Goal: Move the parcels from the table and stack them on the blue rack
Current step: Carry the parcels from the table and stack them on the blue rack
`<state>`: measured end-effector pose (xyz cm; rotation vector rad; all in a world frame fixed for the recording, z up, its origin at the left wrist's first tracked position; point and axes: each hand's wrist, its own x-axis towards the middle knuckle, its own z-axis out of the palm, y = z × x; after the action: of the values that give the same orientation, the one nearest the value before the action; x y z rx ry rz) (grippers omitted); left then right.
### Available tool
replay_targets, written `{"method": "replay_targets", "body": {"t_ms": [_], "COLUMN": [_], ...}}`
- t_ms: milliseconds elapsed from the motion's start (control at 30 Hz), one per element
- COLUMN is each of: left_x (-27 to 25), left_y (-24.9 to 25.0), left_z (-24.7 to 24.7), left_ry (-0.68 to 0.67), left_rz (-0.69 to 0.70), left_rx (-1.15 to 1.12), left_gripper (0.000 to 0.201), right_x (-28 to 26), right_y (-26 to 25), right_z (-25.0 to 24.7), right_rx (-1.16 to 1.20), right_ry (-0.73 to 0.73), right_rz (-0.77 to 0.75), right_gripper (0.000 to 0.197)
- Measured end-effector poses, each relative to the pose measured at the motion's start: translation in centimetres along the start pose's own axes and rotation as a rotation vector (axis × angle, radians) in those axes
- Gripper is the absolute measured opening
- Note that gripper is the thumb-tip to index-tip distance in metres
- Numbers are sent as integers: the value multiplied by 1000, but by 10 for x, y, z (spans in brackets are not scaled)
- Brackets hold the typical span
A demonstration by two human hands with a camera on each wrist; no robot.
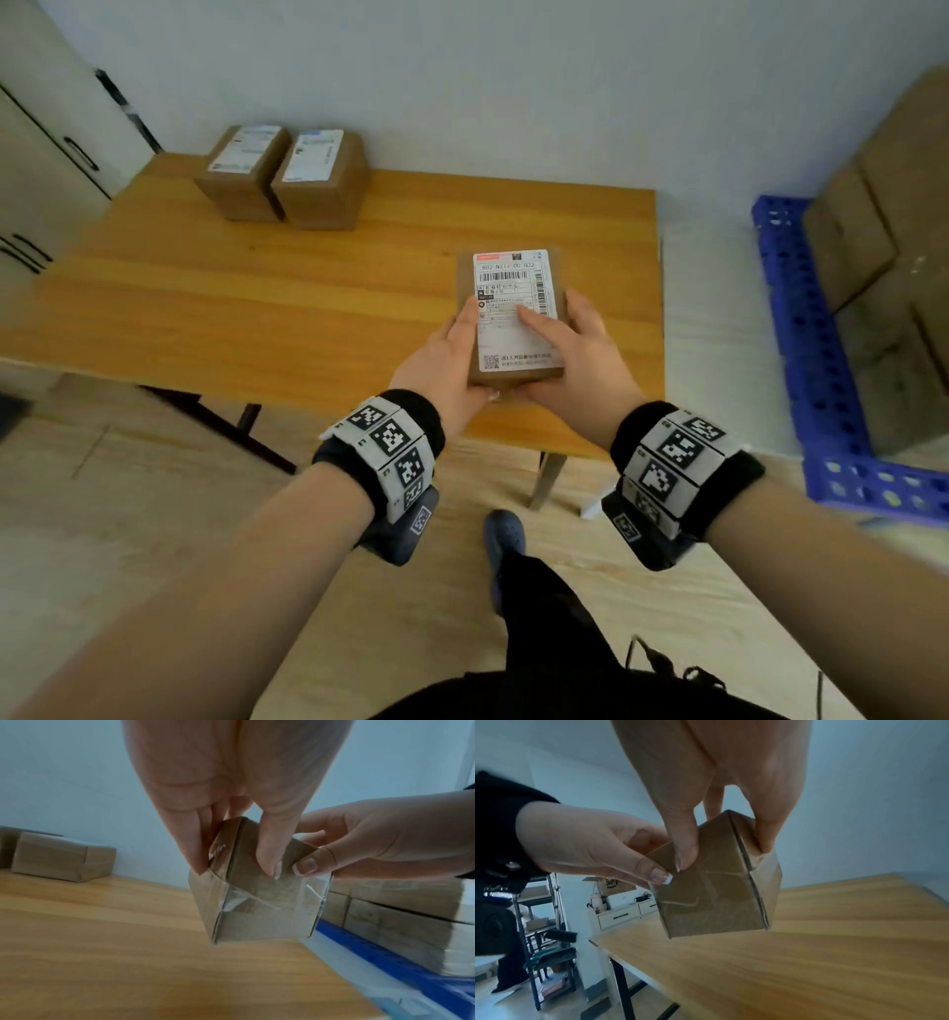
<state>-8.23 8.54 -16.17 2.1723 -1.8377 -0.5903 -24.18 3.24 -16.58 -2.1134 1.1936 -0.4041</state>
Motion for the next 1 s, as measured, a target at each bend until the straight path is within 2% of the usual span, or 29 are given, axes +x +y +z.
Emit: {"method": "replay_targets", "body": {"t_ms": [233,533,733,867,1000], "left_x": [-94,-128,-124,-120,-113], "left_y": [71,206,328,423,508], "left_z": [5,-10,-6,9,24], "left_ry": [90,216,294,263,286], "left_rz": [156,413,547,575,609], "left_rx": [-45,-61,-62,-108,-129], "left_gripper": [95,91,90,90,90], "right_x": [-127,-229,-281,-320,-345], "right_y": [-19,-4,46,95,141], "right_z": [-48,-161,-257,-331,-397], "right_rx": [10,4,17,24,14], "right_ry": [156,456,627,667,723], "right_rz": [42,23,-27,-39,-73], "right_gripper": [79,81,81,80,81]}}
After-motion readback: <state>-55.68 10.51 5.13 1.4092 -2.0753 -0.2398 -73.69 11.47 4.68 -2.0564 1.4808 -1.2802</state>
